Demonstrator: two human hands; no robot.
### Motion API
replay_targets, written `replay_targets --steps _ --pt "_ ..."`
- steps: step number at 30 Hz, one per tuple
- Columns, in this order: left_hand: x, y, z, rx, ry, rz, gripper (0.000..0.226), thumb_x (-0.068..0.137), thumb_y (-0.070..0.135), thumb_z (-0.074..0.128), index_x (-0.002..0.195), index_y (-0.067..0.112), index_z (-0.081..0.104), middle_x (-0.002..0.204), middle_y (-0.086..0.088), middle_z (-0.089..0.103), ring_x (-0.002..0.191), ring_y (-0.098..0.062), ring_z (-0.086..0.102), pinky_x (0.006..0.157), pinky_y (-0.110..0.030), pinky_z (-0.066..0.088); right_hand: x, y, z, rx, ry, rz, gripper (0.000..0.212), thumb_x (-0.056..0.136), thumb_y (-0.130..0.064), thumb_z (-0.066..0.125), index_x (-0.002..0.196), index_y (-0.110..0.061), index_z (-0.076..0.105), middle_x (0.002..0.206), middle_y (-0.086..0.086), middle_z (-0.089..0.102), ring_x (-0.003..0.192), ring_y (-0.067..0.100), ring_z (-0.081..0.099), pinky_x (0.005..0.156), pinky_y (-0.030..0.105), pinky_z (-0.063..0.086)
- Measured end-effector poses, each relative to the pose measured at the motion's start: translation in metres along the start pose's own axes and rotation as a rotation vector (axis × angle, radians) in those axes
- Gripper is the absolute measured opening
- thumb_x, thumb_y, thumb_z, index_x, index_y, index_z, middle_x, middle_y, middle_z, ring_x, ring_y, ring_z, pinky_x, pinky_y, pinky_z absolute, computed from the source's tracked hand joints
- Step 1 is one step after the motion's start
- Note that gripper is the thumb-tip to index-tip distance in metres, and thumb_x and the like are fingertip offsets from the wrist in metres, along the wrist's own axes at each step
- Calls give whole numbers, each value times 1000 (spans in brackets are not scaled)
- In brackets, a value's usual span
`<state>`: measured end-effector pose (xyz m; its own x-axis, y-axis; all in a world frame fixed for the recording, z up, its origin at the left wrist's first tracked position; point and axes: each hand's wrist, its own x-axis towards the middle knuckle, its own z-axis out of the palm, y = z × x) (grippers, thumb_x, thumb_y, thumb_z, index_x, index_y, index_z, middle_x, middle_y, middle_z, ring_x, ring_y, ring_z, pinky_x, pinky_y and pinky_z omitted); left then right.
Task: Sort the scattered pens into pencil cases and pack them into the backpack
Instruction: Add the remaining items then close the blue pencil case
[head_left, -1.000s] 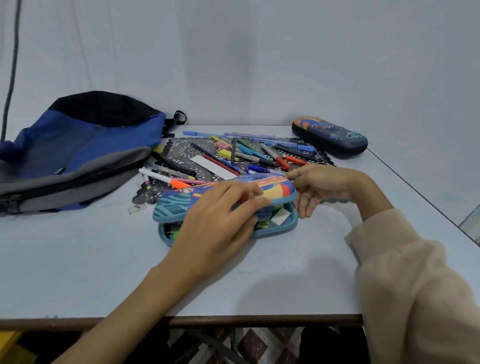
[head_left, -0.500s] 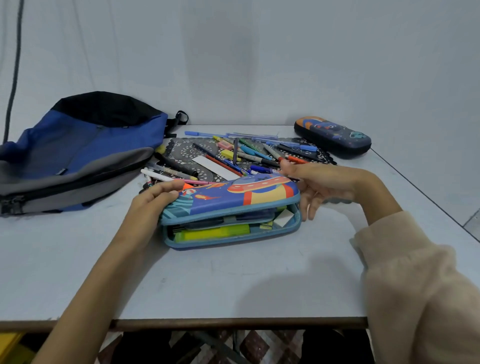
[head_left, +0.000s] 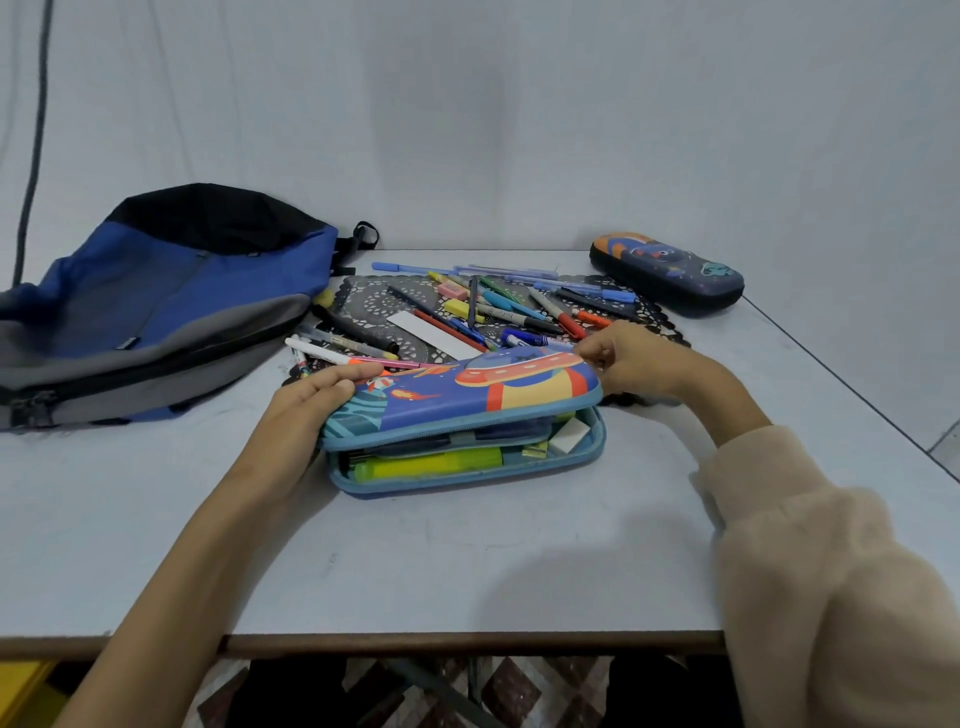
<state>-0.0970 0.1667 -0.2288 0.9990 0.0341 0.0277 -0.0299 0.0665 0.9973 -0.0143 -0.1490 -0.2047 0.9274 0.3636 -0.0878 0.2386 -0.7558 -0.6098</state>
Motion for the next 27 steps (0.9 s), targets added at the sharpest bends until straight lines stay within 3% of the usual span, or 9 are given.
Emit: replay_targets --steps 4,7,13,16,18,20,23,25,27 --pt "0 -3 -3 39 -7 33 32 100 5 40 113 12 68 102 -5 75 92 -16 71 74 -22 57 -2 0 3 59 -11 -55 46 77 7 73 79 -40 74 92 -3 70 95 32 62 88 49 53" --pt "-1 -4 -4 25 -19 45 32 100 3 39 115 9 67 106 -8 74 92 -16 71 72 -21 57 -3 1 4 89 -20 -64 52 77 5 73 66 -45 74 88 -4 68 97 38 59 87 51 53" --pt "0 -4 -8 40 -62 88 33 100 3 39 121 6 64 115 -9 71 102 -19 69 76 -20 56 5 -1 13 53 67 -98 32 83 -3 73 82 -35 73 93 6 75 95 43 62 84 54 53" --pt "-1 -3 -7 40 -73 85 33 99 2 39 115 10 67 109 -4 73 92 -12 71 69 -17 54 8 -1 15 57 111 -104 36 83 -2 72 77 -37 70 82 -6 74 85 34 65 82 48 56" --pt "-1 -3 -8 40 -80 78 33 99 1 39 112 12 68 106 -2 74 90 -10 71 67 -16 54 9 -1 16 63 127 -101 41 83 -1 72 72 -40 67 71 -19 69 78 20 63 78 41 56" --pt "-1 -2 -8 39 -107 61 33 100 2 39 112 13 68 108 -2 74 93 -11 71 69 -17 54 9 -2 15 57 92 -101 32 84 -4 72 76 -35 71 74 -19 69 76 11 62 74 31 56" --pt "-5 -2 -6 -38 -137 -10 31 100 3 38 113 7 66 105 -8 74 90 -18 72 69 -25 58 7 -4 11 -30 11 -128 9 84 -8 73 91 -13 75 88 -5 69 80 10 61 69 17 51" --pt "-7 -4 -5 -51 -137 -37 33 100 6 39 113 9 69 110 -14 72 98 -26 70 82 -39 58 7 -4 10 -97 -15 -135 10 84 -8 73 94 -11 72 95 3 68 86 19 62 72 24 51" --pt "-7 -8 -7 -19 -124 -27 34 100 9 41 110 16 73 115 -14 70 109 -33 66 101 -53 47 6 -5 10 -121 -20 -139 12 85 -9 72 97 -10 72 101 8 68 94 25 61 77 30 51"
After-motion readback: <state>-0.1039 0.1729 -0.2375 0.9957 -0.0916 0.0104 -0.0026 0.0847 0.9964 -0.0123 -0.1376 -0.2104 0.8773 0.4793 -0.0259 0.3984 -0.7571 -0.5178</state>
